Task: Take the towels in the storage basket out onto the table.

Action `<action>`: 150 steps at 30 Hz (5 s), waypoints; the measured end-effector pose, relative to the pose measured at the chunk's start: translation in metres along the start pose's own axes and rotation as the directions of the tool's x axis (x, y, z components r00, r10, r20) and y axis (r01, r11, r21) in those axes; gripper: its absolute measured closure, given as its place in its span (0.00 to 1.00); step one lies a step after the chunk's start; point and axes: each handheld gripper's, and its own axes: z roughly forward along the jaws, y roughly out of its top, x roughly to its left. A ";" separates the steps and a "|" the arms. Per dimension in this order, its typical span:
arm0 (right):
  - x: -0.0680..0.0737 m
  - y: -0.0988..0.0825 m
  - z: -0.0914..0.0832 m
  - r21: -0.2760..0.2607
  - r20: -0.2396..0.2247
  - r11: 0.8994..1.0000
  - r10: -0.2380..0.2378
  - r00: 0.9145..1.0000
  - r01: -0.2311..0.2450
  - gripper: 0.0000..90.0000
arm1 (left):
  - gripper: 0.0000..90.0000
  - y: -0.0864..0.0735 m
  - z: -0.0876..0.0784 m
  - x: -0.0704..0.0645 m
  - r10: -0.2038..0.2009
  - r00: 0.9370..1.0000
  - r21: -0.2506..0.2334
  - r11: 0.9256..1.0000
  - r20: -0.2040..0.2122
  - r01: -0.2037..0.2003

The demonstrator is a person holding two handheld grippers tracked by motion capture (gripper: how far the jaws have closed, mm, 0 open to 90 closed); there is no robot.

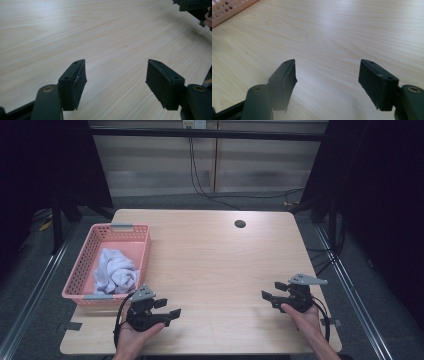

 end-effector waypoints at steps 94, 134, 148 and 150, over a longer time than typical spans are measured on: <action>0.018 -0.002 0.008 0.105 -0.130 0.989 -0.093 0.987 0.107 0.24 | 0.13 0.079 -0.013 0.195 -0.158 0.901 0.518 0.772 -0.405 0.369; 0.016 0.000 0.009 0.106 -0.120 0.991 -0.071 0.990 0.084 0.22 | 0.59 0.097 -0.066 0.176 -0.075 0.933 0.427 0.874 -0.351 0.231; 0.017 0.000 0.010 0.109 -0.127 0.990 -0.073 0.989 0.087 0.22 | 0.59 0.113 -0.085 0.169 -0.047 0.930 0.386 0.901 -0.365 0.197; 0.017 0.000 0.010 0.110 -0.127 0.990 -0.073 0.989 0.087 0.22 | 0.59 0.114 -0.088 0.168 -0.058 0.929 0.371 0.906 -0.364 0.203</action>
